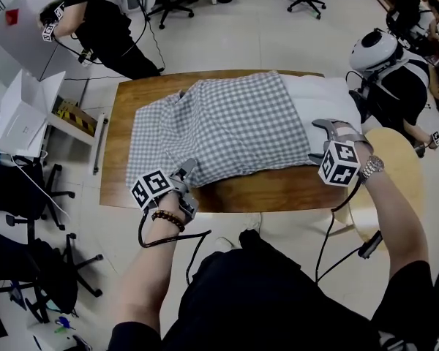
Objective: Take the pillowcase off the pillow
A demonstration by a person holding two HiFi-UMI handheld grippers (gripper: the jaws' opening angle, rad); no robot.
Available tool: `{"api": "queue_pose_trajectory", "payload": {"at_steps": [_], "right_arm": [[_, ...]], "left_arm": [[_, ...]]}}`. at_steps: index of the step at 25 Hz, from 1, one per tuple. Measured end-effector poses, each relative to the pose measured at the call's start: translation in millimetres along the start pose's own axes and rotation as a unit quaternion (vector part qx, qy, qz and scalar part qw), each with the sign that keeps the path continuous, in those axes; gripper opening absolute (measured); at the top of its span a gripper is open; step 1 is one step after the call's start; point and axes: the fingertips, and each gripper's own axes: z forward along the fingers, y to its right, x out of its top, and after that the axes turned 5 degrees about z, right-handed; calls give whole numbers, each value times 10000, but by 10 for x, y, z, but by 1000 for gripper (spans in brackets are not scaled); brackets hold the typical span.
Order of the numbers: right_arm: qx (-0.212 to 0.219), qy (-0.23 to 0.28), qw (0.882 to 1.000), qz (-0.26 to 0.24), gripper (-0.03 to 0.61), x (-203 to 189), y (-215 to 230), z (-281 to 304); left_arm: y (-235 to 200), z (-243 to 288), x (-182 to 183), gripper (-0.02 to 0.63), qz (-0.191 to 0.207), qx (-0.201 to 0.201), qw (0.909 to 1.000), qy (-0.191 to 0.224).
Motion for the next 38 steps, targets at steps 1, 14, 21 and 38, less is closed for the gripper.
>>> {"api": "queue_pose_trajectory", "payload": {"at_steps": [1, 14, 21, 38], "right_arm": [[-3, -36, 10000, -14, 399, -25, -12, 13], [150, -166, 9997, -50, 428, -78, -84, 194], [124, -170, 9998, -42, 430, -37, -60, 268], [66, 43, 9997, 218, 215, -148, -6, 393]], "left_arm": [[-37, 4, -47, 259, -133, 21, 9999, 7], [-418, 58, -396, 279, -1301, 312, 9909, 178], [-620, 142, -381, 296, -1680, 379, 9843, 378], [-477, 381, -237, 63, -1050, -39, 9938, 349]]}}
